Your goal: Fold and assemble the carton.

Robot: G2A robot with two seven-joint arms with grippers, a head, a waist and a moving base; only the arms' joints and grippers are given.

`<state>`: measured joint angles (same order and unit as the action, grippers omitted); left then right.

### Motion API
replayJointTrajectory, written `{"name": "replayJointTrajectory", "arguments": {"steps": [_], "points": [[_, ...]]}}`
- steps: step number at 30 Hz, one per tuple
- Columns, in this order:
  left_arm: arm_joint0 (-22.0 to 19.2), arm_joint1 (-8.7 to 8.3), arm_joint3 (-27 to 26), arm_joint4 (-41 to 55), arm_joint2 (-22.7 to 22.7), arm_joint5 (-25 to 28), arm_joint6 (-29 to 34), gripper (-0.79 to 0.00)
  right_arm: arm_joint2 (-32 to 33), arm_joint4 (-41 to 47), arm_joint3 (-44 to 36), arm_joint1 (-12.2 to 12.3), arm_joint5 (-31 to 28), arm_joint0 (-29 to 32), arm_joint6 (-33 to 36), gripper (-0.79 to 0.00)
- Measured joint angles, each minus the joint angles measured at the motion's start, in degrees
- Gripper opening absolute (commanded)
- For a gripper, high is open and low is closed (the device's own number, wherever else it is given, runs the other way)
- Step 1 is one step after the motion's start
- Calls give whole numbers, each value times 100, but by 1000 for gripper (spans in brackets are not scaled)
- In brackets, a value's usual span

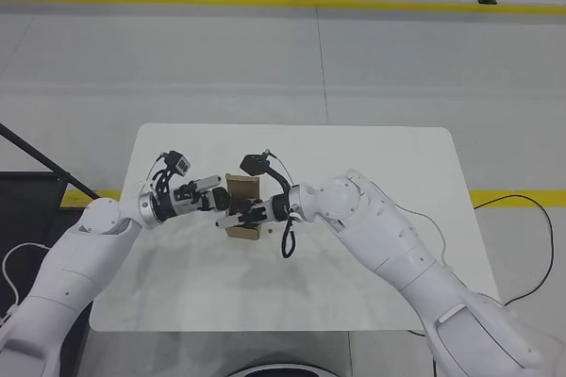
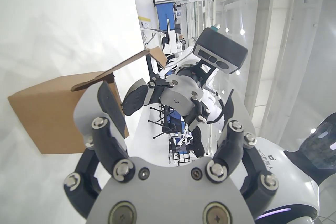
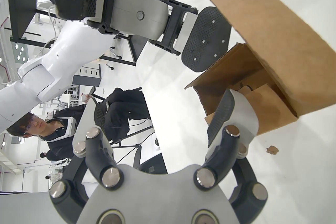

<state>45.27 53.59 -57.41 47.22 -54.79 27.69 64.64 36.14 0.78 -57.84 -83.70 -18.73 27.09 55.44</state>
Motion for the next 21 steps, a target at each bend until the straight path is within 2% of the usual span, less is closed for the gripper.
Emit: {"name": "replayJointTrajectory", "arguments": {"steps": [12, 21], "points": [[37, 102, -30, -161, -88, -140, -128, 0, 8, -67, 60, -84, 36, 17, -13, 0], [53, 114, -136, -420, -139, 2, 17, 0, 71, -87, 142, -121, -13, 23, 6, 0]]}}
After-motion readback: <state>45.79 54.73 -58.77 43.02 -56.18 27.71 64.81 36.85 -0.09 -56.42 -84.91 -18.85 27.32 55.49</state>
